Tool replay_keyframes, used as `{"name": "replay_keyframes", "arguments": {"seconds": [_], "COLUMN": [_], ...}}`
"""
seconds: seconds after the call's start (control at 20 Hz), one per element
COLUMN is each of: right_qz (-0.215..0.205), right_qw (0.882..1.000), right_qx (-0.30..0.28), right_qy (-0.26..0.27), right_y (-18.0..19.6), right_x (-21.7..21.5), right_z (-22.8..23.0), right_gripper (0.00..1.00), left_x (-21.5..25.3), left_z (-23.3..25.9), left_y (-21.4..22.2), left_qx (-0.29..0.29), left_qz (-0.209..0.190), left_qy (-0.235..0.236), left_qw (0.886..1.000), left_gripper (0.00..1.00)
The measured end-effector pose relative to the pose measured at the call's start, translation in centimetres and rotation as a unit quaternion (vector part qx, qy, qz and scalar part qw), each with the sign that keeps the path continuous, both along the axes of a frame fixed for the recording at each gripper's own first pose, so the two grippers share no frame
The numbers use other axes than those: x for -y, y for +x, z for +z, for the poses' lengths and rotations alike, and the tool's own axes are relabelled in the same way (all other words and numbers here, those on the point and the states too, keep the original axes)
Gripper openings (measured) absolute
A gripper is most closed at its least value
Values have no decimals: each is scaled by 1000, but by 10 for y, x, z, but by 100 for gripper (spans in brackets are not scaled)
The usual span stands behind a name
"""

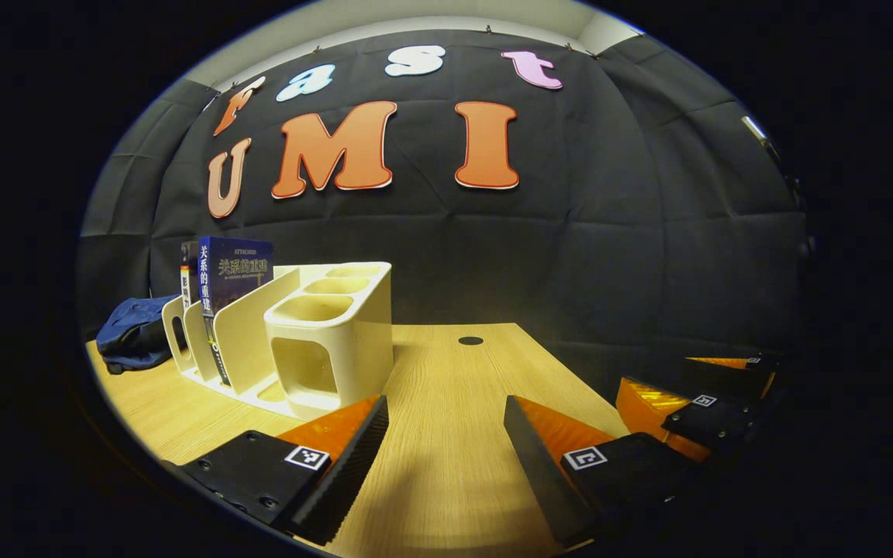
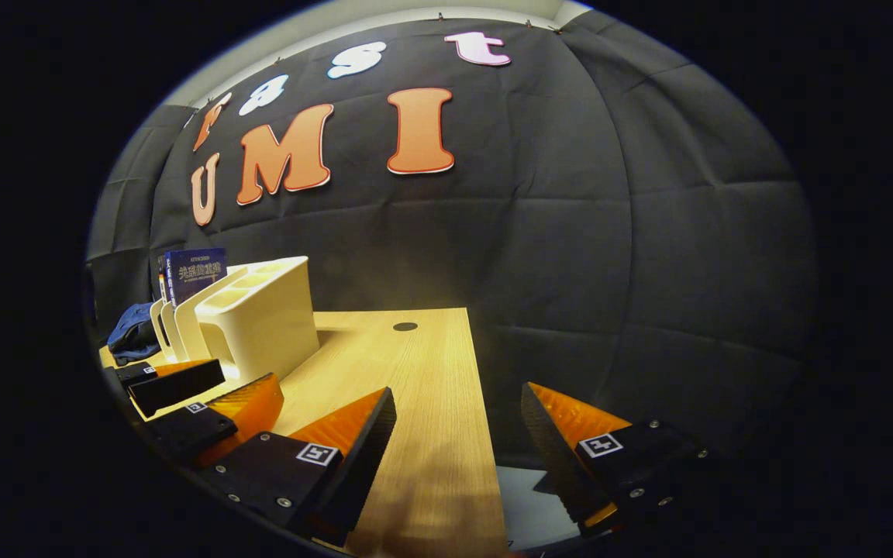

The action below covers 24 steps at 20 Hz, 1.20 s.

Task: Open the schoolbag, grab two books from the bookshelf and put them into the schoolbag.

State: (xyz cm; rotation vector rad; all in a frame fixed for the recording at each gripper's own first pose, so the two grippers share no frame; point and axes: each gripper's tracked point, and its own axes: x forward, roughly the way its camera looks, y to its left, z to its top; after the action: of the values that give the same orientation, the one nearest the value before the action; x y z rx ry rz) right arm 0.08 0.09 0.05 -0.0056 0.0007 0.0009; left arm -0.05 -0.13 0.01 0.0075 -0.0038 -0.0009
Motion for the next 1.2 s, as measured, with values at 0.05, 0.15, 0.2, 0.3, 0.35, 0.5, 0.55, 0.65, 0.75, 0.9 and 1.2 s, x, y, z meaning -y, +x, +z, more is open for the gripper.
{"name": "replay_keyframes", "arguments": {"seconds": [0.05,0.15,0.2,0.3,0.35,0.5,0.55,0.65,0.75,0.9,1.2], "right_qz": [0,0,0,0,0,0,0,0,0,0,2], "right_qw": [1000,1000,1000,1000,1000,1000,1000,1000,1000,1000,999], "right_qx": [-1,1,0,1,1,1,2,2,4,16,35], "right_qy": [0,1,1,1,1,0,-1,0,-1,-7,-23], "right_y": [-1,-1,0,0,-1,-1,-1,0,3,12,31], "right_x": [1,0,0,0,0,1,0,1,0,-2,-7], "right_z": [-2,0,-1,0,0,0,0,0,1,8,19], "right_gripper": [97,97,97,96,97,97,97,97,97,97,97], "left_x": [1,1,0,1,1,7,8,5,2,2,-8], "left_z": [-1,0,-1,1,3,6,9,14,15,19,21], "left_y": [0,1,0,-2,-1,1,3,7,14,21,52], "left_qx": [-2,0,-2,1,7,18,22,31,34,41,43], "left_qz": [0,1,1,2,2,0,0,2,4,6,12], "left_qy": [4,4,4,7,9,27,30,29,21,22,2], "left_qw": [1000,1000,1000,1000,1000,999,999,999,999,999,999], "left_gripper": [94,94,93,94,94,94,94,94,96,96,95]}}
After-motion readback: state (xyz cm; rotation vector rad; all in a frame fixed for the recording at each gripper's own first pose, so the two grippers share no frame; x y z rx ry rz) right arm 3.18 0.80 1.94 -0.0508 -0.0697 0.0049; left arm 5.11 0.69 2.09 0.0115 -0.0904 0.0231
